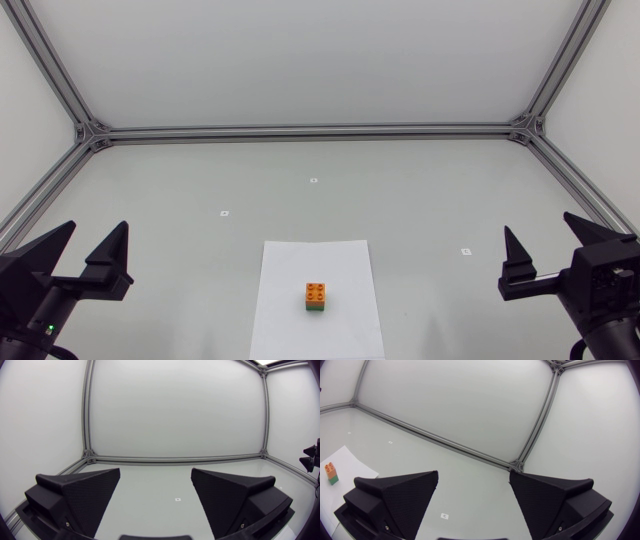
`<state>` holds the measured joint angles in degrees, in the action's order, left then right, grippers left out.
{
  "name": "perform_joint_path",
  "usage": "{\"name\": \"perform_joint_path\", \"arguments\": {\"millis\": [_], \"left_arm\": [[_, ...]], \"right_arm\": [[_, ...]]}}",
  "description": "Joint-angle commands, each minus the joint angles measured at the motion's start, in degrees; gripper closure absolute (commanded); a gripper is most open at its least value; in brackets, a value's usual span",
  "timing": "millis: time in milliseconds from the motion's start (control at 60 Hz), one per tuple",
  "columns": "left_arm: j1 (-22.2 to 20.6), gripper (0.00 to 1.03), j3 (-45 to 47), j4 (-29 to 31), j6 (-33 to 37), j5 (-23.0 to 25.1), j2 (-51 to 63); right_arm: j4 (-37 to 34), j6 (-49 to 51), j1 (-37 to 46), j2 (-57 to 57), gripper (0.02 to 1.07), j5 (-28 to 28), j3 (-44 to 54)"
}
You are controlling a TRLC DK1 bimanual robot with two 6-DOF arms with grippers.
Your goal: Pick up the orange 2x2 brick with the right arm and stack it on top of the green 2x2 brick in the center
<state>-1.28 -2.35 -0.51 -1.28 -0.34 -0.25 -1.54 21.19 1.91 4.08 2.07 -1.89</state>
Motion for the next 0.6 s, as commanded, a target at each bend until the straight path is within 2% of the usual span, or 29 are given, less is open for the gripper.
{"name": "perform_joint_path", "arguments": {"millis": [0, 583], "left_arm": [[0.14, 0.04, 2.35, 0.87, 0.75, 0.25, -0.45], [0.14, 0.04, 2.35, 0.87, 0.75, 0.25, -0.45]], "right_arm": [[0.70, -4.06, -0.59, -0.70, 0.06, -0.38, 1.26], [1.54, -21.19, -1.91, -4.08, 0.06, -2.07, 1.89]]}}
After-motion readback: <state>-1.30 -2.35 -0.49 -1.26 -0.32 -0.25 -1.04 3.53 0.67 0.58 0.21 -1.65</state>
